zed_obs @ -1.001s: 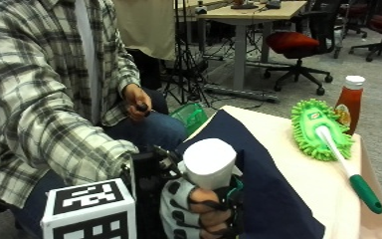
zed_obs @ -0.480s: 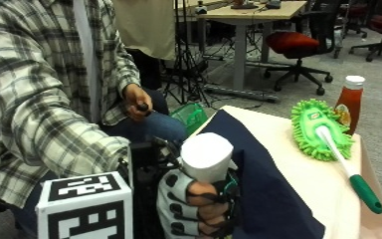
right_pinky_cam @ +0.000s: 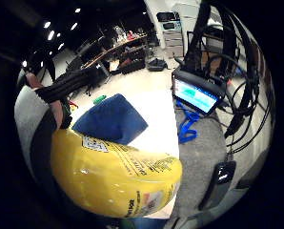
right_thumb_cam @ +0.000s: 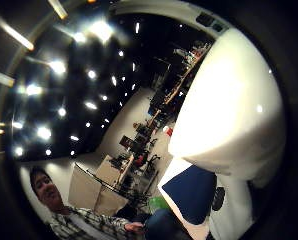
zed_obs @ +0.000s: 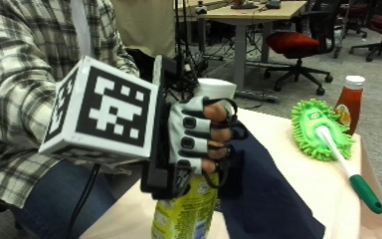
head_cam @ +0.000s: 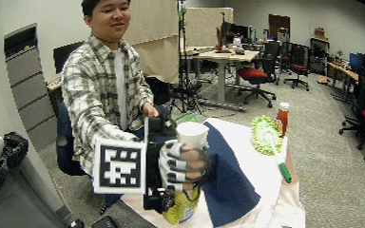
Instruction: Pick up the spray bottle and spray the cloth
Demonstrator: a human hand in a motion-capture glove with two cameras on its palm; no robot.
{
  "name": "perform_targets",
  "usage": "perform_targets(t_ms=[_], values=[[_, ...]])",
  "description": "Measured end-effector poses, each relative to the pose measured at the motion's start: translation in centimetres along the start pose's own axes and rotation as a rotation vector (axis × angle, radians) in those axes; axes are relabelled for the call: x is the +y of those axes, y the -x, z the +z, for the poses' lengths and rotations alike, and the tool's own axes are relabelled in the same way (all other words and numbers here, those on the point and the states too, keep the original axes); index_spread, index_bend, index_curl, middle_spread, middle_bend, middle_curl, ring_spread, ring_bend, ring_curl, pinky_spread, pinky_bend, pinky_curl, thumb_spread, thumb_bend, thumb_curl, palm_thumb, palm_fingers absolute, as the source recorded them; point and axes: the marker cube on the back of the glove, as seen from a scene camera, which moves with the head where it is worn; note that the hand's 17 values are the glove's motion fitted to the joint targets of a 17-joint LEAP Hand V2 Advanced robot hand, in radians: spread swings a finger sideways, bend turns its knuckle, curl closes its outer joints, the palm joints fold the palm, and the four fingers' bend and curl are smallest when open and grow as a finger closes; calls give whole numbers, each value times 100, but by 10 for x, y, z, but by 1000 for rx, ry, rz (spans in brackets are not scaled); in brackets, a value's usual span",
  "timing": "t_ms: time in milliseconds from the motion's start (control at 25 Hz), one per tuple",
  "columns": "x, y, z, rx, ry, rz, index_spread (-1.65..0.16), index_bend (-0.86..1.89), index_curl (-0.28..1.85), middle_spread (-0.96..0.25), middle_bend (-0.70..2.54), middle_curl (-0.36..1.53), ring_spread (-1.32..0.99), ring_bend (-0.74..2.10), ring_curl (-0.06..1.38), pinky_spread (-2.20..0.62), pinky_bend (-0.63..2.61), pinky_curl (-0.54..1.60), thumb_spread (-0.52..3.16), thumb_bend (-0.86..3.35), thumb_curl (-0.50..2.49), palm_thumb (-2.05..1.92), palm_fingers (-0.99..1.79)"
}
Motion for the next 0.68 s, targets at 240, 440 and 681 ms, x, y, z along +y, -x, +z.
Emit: perform_targets(t_ms=[240,440,681], values=[[5,50,17,127,127,-125,-29,18,45,-16,48,52,-21,56,46,-7,37,40,24,-3,73,115,122],[17,77,26,204,273,-216,-29,18,47,-16,48,53,-21,56,47,-7,38,40,23,-3,74,115,122],[28,99,42,325,412,-303,-29,17,48,-17,48,53,-21,57,47,-8,39,41,22,-3,75,114,122]])
